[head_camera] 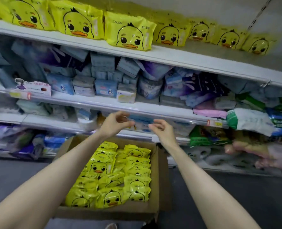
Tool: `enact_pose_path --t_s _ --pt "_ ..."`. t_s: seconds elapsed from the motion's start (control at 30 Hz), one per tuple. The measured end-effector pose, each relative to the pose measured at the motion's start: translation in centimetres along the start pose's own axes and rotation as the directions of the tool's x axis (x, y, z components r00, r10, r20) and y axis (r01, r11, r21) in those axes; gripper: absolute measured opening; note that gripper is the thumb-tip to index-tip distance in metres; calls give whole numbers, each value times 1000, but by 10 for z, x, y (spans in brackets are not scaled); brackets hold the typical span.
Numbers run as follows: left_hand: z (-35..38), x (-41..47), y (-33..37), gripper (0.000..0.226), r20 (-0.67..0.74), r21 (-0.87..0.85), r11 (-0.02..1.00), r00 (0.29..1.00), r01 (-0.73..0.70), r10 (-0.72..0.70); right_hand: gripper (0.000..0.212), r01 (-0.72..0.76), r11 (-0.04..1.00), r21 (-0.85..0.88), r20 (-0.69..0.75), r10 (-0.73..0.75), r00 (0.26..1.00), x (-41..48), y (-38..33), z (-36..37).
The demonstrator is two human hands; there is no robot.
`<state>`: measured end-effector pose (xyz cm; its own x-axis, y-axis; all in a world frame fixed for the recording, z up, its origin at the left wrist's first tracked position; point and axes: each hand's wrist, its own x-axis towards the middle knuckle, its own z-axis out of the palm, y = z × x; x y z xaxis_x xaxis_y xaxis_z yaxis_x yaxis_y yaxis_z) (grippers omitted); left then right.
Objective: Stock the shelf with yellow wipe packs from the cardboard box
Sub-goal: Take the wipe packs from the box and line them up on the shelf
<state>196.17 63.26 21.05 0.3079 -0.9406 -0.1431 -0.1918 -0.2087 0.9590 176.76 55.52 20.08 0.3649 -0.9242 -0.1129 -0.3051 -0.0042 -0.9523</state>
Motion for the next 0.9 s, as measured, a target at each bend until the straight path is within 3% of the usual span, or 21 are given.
enact_pose_path --t_s 0.3,0.53,0.77,0.9 --pt "30 -35 -119 33 35 -51 944 945 325 -324 26 -256 964 -72 85 262 961 -26 105 35" --pt "62 -58 -219 39 120 3 833 826 554 -550 30 -410 897 -167 141 433 890 -49 183 64" --pt "104 -60 -291 38 182 64 760 741 647 -646 34 -554 821 -137 102 568 817 -65 256 71" --pt "125 -55 -324 57 204 123 744 717 656 -666 34 -579 801 -153 69 593 802 -66 284 74"
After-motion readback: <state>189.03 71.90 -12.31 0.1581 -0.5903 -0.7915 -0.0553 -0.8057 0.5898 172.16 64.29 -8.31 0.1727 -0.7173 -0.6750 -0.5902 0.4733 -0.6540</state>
